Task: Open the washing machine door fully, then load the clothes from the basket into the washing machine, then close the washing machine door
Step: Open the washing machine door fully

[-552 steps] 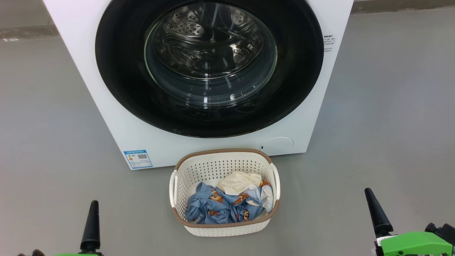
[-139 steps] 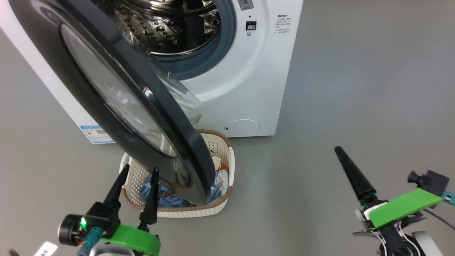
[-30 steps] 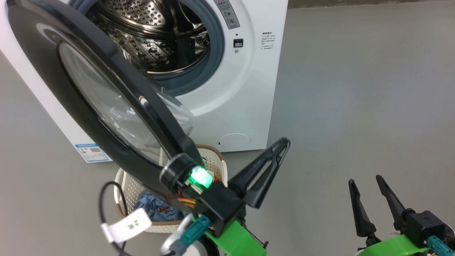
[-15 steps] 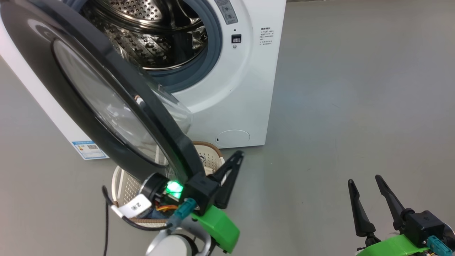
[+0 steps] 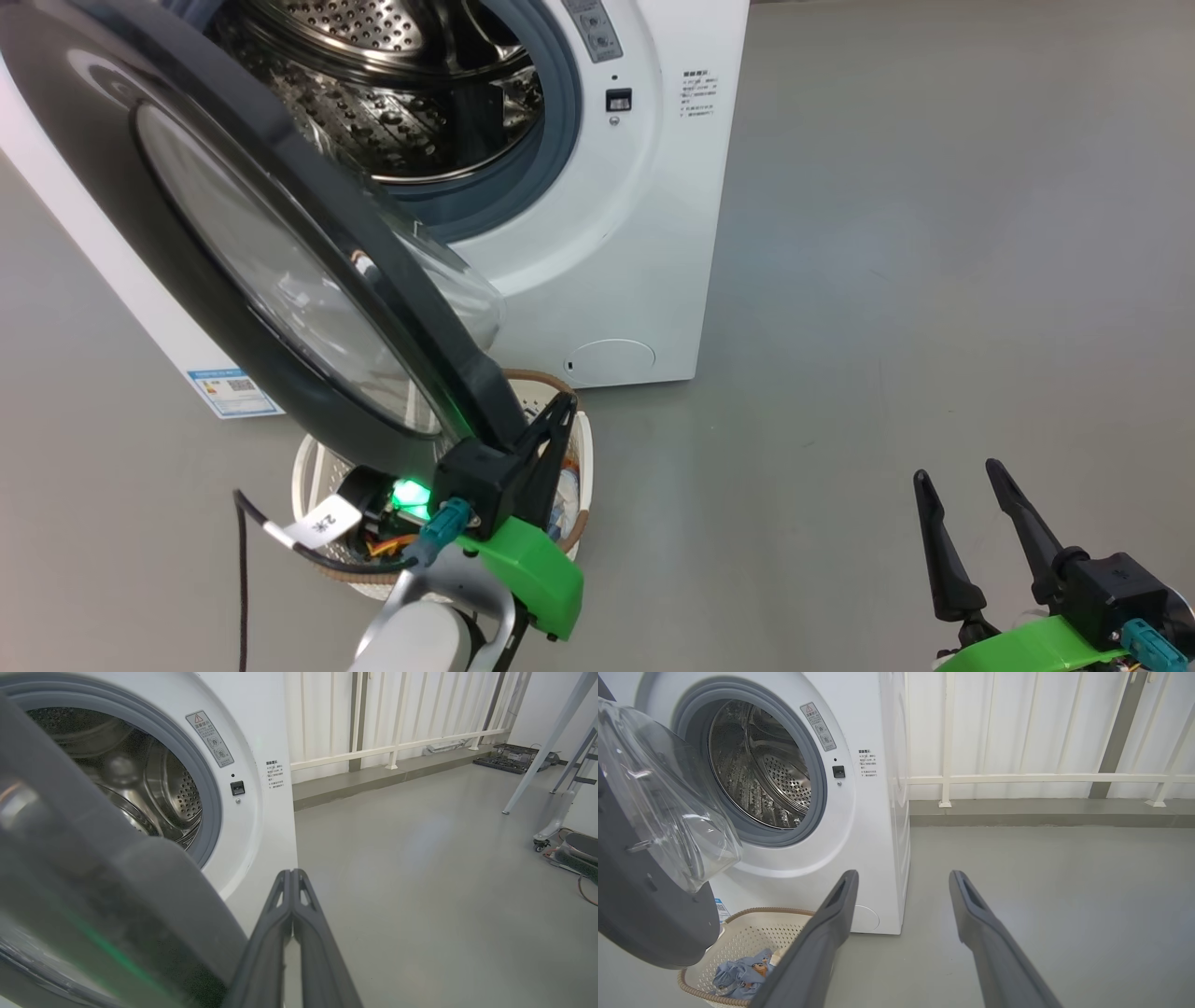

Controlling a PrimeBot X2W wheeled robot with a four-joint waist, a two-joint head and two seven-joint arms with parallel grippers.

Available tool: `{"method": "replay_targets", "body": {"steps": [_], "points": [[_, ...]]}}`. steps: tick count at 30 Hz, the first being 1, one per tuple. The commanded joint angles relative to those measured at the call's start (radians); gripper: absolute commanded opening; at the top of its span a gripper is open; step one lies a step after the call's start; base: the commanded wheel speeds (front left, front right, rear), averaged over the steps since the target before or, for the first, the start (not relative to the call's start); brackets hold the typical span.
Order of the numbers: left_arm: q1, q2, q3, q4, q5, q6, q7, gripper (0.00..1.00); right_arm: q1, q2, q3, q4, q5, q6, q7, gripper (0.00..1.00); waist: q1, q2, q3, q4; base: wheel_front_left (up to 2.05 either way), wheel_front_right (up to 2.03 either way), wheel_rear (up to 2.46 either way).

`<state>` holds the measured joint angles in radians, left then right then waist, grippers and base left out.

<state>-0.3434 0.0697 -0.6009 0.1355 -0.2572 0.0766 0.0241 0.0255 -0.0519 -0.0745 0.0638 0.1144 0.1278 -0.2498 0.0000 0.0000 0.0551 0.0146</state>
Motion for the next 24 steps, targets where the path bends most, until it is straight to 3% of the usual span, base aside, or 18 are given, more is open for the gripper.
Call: {"method": "replay_targets", "body": {"steps": [1, 24], "points": [[-0.046, 0.015, 0.038, -0.013, -0.011, 0.009, -0.01, 0.0, -0.016, -0.003, 0.024, -0.03, -0.005, 0.003, -0.012, 1.0, 0.0, 0.0, 0.003, 0.001, 0.0, 0.0, 0.0], [0.03, 0.062, 0.049, -0.069, -0.021, 0.056, -0.032, 0.0, -0.026, 0.0, 0.016, -0.033, -0.001, 0.003, -0.012, 1.0, 0.0, 0.0, 0.022, 0.038, 0.0, 0.0, 0.0]]}}
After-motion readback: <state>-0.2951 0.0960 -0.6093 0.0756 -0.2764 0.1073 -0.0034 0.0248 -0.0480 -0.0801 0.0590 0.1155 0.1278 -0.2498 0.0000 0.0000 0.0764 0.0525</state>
